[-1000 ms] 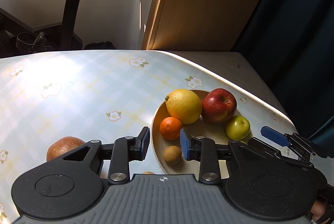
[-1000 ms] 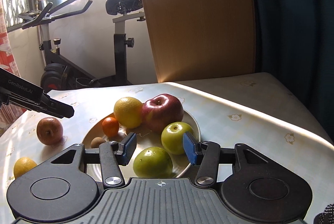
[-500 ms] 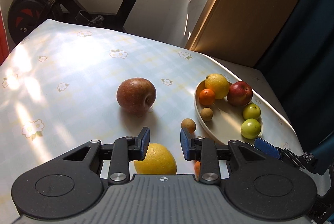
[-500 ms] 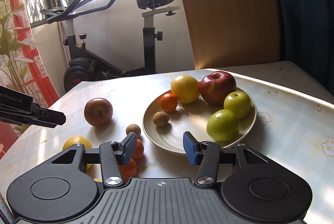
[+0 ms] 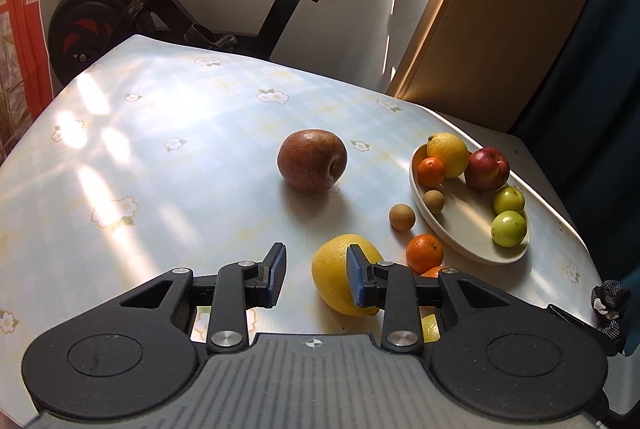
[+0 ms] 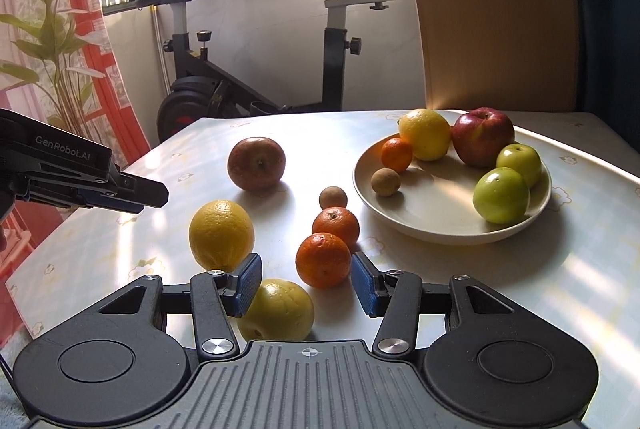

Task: Organize fruits
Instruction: 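Move the left gripper down to the large yellow citrus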

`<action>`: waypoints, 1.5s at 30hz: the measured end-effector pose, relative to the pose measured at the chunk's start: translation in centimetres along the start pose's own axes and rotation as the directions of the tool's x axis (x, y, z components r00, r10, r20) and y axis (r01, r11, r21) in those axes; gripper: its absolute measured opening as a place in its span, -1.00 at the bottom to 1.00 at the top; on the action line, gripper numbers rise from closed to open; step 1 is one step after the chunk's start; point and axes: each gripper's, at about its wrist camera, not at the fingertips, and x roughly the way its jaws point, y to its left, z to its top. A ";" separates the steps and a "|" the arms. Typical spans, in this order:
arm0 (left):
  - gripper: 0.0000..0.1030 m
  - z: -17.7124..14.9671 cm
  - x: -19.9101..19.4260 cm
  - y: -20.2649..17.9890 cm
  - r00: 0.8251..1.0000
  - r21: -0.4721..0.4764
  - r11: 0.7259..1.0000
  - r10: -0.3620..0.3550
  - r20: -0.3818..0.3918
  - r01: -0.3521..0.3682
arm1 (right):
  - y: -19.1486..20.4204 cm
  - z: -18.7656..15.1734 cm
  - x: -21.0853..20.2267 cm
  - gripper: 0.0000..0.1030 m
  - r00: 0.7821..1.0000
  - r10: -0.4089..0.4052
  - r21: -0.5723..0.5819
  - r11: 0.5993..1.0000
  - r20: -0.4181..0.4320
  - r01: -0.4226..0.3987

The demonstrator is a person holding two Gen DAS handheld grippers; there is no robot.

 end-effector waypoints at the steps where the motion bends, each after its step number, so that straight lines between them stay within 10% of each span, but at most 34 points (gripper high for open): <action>1: -0.33 -0.1 0.0 0.1 1.000 -0.003 1.000 -0.002 -0.003 0.002 | 0.0 0.0 0.0 -0.11 1.000 0.000 -0.002 1.000 -0.002 0.000; 23: -0.33 6.4 -3.6 4.2 0.992 0.011 1.000 0.022 0.127 -0.024 | 3.7 3.6 3.7 -0.10 0.994 0.065 -0.172 0.982 -0.083 -0.078; 33: -0.33 4.5 3.1 2.3 0.985 0.011 0.985 -0.171 -0.020 0.171 | 6.3 2.6 5.6 -0.10 0.981 0.060 -0.260 0.960 -0.185 -0.108; 45: -0.34 3.3 7.9 1.5 0.963 -0.043 0.970 -0.242 -0.115 0.239 | 5.7 2.4 6.3 -0.11 0.978 0.052 -0.254 0.962 -0.203 -0.103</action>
